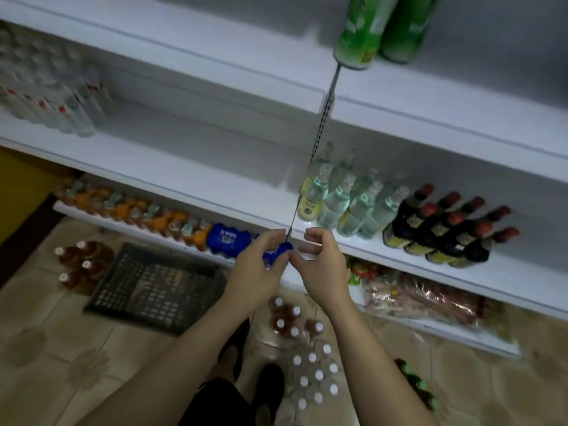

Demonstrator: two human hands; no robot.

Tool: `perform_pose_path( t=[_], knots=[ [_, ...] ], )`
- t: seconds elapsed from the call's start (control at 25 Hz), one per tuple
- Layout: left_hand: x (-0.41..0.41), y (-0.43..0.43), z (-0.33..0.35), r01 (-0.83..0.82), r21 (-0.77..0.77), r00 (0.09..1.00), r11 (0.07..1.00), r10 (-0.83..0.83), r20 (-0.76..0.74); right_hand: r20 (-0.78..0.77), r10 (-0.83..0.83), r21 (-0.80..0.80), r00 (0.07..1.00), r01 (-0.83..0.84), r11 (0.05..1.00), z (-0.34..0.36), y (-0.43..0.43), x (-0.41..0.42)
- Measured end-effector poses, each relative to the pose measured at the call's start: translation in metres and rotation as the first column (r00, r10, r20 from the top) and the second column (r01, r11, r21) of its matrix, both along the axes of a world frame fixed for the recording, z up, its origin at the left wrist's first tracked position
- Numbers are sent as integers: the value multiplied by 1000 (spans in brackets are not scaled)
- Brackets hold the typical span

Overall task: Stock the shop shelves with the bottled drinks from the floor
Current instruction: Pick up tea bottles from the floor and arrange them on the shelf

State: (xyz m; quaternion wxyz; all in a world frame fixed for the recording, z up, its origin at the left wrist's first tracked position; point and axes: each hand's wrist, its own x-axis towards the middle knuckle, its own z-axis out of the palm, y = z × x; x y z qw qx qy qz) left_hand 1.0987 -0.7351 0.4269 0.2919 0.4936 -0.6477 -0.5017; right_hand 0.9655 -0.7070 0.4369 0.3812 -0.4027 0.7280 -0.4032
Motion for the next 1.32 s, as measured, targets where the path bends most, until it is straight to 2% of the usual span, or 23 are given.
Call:
perform_pose_path(
  t=[0.12,0.4,0.76,0.92,1.32],
  knots=[
    [7,5,-26,-2,43,997,999,-1,71,-4,6,39,1000,-6,999,-34,12,3],
    [36,6,-120,10,196,950,981,-70,303,16,46,304,999,-49,951,-152,19,34],
    [48,-16,-295,133,386,915,913,-263,305,-53,57,549,997,-19,836,-320,14,52],
    [44,-30,-371,109,452,918,885,-264,296,-165,142,597,976,-16,802,-406,-5,38],
    [32,-37,-534,56,504,922,862,-239,306,-280,294,677,914,-29,735,-583,-32,-4]
  ],
)
